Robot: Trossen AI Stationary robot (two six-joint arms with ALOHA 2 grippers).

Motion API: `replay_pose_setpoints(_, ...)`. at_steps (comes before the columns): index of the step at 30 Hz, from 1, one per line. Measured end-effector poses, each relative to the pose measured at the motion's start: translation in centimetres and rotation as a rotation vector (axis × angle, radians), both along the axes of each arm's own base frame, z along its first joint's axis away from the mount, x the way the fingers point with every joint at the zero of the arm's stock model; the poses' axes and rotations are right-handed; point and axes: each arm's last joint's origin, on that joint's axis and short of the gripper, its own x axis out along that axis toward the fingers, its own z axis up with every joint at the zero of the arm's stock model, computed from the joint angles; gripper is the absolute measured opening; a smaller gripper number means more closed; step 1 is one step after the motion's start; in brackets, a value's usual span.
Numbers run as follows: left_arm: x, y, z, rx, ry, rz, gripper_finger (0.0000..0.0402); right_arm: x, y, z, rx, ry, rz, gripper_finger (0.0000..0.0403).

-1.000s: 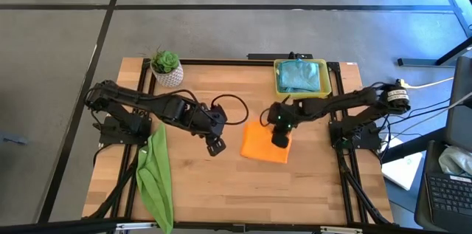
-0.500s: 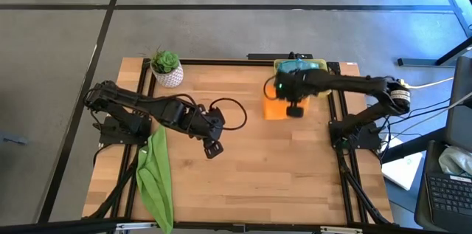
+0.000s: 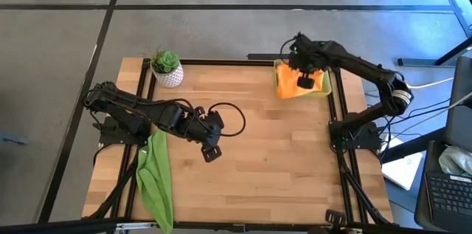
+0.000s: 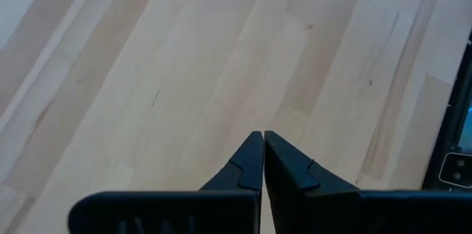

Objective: Fold microfiber towels
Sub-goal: Put the folded orange microfiber towel into the bin, then fold the green microfiber towel

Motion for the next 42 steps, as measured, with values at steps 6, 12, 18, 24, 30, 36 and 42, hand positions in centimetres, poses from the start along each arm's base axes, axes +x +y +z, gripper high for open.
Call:
replay_pose_setpoints(6, 0.0, 0.0, 0.0, -0.004, 0.0, 0.005, 0.0006, -1.3, -2.8, -1.9, 0.071, 0.023, -0.04, 0.0005)
replay_pose_setpoints(12, 0.0, -0.1, 0.0, -0.056, 0.003, 0.03, 0.0006, -1.1, -5.3, -3.8, 0.064, 0.017, -0.056, 0.0018)
replay_pose_setpoints(18, 0.0, -0.2, 0.0, -0.096, 0.006, 0.049, 0.0006, -0.7, -6.7, -6.6, 0.157, 0.006, -0.099, 0.003)
replay_pose_setpoints(24, 0.0, -0.2, 0.0, -0.111, 0.003, 0.076, 0.0006, -0.5, -7.5, -7.9, 0.137, 0.029, -0.181, 0.0105)
replay_pose_setpoints(30, 0.0, -0.1, -0.1, -0.117, 0.003, 0.089, 0.0006, -0.3, -8.3, -7.1, 0.023, -0.026, -0.207, 0.0184)
replay_pose_setpoints(36, -0.6, 0.3, -0.3, -0.063, 0.066, 0.12, 0.0006, -0.6, -7.9, -6.0, 0.005, -0.061, -0.25, 0.0224)
replay_pose_setpoints(42, -2.5, 0.9, -0.9, 0.038, 0.237, 0.184, 0.0011, 0.0, -6.2, -1.1, 0.078, -0.381, -0.289, 0.0221)
